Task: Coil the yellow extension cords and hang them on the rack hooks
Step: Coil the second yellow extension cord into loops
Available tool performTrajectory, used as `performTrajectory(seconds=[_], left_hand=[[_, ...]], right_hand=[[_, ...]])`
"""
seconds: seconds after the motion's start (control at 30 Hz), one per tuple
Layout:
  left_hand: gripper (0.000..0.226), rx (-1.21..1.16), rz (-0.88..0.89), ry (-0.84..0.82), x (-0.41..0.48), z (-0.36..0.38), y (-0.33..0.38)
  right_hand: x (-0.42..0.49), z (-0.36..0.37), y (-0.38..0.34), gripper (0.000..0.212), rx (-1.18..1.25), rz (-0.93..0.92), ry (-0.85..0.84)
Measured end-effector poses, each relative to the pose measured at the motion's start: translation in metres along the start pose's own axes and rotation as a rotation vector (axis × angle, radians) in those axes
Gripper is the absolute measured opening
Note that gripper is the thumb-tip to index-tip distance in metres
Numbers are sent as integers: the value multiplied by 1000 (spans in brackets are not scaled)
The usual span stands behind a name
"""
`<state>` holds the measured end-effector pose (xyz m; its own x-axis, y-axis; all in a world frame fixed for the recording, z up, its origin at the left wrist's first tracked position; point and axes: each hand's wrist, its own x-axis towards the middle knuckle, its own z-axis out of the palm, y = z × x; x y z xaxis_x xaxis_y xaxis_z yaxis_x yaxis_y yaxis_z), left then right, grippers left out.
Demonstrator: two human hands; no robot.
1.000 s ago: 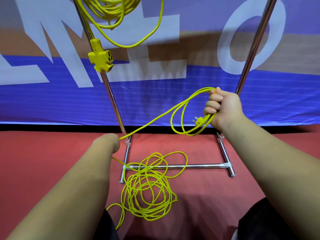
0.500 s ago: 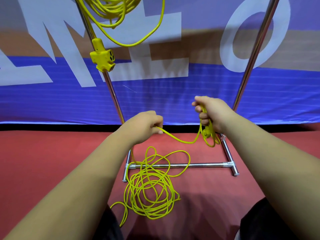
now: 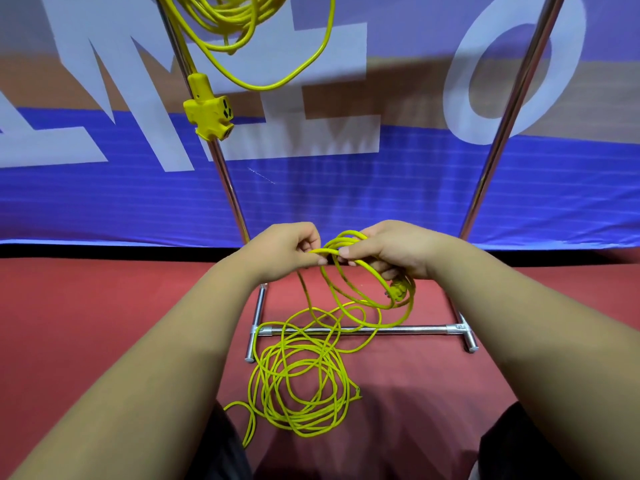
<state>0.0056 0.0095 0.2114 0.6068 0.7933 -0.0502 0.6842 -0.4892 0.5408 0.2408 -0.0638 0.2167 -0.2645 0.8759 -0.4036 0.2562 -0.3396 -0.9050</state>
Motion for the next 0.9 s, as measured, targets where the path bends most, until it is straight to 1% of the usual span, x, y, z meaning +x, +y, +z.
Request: performTrajectory(seconds=[0.17, 0.27, 0.3, 0.37, 0.43, 0.47, 0.53, 0.6, 0.67, 0.73, 0.83, 0.9], left_hand=[[13, 21, -89, -115, 3, -4, -33], [6, -87, -110, -181, 2, -3, -45], [5, -138, -112, -178, 2, -2, -45], [11, -302, -115, -110, 3, -3, -39], [9, -509, -111, 21, 3, -11, -28], [7, -551, -92, 101, 4, -18, -24], [5, -528, -34, 210, 3, -31, -19], [6, -501, -3, 234, 0, -36, -13], [7, -454, -5, 219, -3, -33, -4], [8, -401, 3, 182, -4, -27, 6], [8, -364, 32, 148, -1, -23, 16], [9, -333, 52, 137, 1, -17, 22]], right_hand=[[-3, -7, -4, 25, 93, -22, 36], [-4, -15, -3, 27, 132, -31, 37], [-4, -17, -3, 27, 153, -31, 34], [-3, -21, -2, 24, 229, -45, 25], [0, -27, 1, 18, 325, -85, 12], [0, -30, 1, 17, 356, -106, 6], [1, -34, 4, 23, 361, -136, -12], [0, -32, 5, 34, 310, -133, -18], [0, -26, 4, 41, 260, -102, -19], [1, -18, 3, 42, 217, -70, 10], [5, -10, 1, 40, 166, -56, 75], [7, -5, 0, 37, 164, -44, 74]])
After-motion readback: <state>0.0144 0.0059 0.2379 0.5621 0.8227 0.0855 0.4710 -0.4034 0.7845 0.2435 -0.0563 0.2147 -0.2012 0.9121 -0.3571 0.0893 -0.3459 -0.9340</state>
